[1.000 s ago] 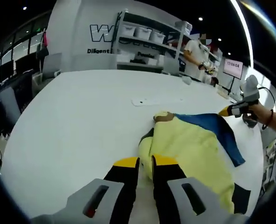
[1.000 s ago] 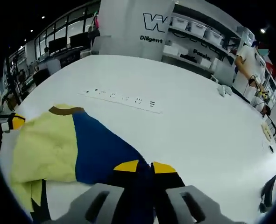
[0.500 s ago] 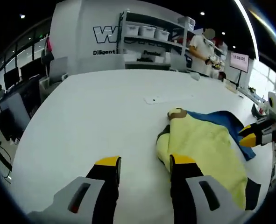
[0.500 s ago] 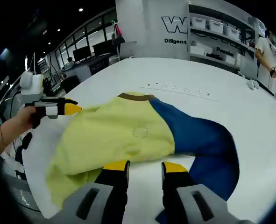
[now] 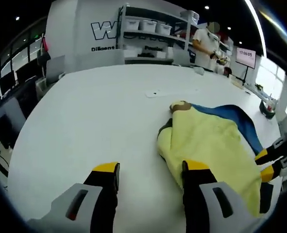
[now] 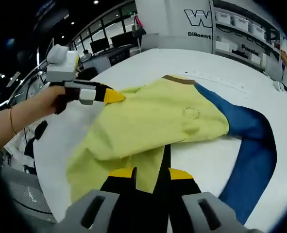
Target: Fold the garment on the visible template until the final outline fits inside the template.
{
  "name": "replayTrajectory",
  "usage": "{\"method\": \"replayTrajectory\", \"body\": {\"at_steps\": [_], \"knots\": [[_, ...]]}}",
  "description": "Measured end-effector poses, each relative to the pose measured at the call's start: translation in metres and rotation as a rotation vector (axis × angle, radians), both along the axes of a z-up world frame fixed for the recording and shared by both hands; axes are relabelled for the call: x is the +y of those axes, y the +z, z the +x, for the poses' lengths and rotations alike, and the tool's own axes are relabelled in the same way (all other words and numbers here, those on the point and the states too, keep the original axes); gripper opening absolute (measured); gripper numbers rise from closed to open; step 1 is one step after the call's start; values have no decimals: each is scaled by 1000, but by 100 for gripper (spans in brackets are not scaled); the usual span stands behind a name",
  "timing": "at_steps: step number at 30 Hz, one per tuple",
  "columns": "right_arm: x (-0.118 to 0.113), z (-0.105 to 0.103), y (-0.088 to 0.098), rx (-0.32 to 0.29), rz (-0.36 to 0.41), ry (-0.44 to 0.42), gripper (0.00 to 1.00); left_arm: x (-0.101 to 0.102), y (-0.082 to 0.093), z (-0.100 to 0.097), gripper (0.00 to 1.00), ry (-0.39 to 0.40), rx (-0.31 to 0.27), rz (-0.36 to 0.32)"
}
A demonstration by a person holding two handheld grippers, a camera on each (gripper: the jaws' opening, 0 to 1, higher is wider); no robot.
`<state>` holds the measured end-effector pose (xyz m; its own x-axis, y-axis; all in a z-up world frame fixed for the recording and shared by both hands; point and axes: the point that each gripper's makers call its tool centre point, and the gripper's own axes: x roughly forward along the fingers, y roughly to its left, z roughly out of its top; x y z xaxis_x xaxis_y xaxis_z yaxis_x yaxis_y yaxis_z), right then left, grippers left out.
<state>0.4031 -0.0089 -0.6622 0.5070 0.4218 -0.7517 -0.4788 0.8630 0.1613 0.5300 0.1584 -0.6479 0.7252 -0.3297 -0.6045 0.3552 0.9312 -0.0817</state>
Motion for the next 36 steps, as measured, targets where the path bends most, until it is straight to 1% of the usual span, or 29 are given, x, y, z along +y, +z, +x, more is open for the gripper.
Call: {"method": "replayTrajectory", "body": {"at_steps": [2,4,7,11,14,16,18,20,23,25,27,28,30,34,36], "knots": [[1,-3,-3,12,-1,-6,18,-3,-2,-1,55,-8,3,-1],[2,-6,-7,19,-14,-8,14,-9,-5,-3,54,-24,7,0],[1,-7,-9,31,-15,-23,12,-19,-8,-4,53,-54,7,-11],[0,-7,-11,12,-39,-25,9,-27,-9,-4,50,-73,-3,-22],[-2,-4,-11,5,-49,-32,5,-35,-12,-4,47,-90,9,-48],[-2,-4,-12,4,-52,-33,0,-40,-13,-6,40,-93,17,-68],[1,-4,-13,3,-40,-30,0,-43,-13,-7,35,-96,19,-77],[2,-4,-13,-3,-65,-10,0,-45,-13,-7,29,-93,19,-83],[0,-4,-11,1,-61,-11,0,-45,-7,-6,18,-79,6,-84],[-2,-3,-3,-5,-30,-34,0,-46,-1,-6,11,-74,1,-102],[-7,-3,3,-22,-41,-27,0,-48,8,-5,8,-82,-29,-93],[-8,-2,5,-28,-46,-25,0,-48,9,-6,7,-84,-28,-90],[-13,-1,9,-28,-40,-33,0,-50,11,-6,7,-90,-34,-84],[-17,0,33,-36,42,-53,0,-50,14,-6,8,-87,-48,-73],[-20,0,45,-46,61,-56,0,-49,15,-5,11,-85,-53,-68]]}}
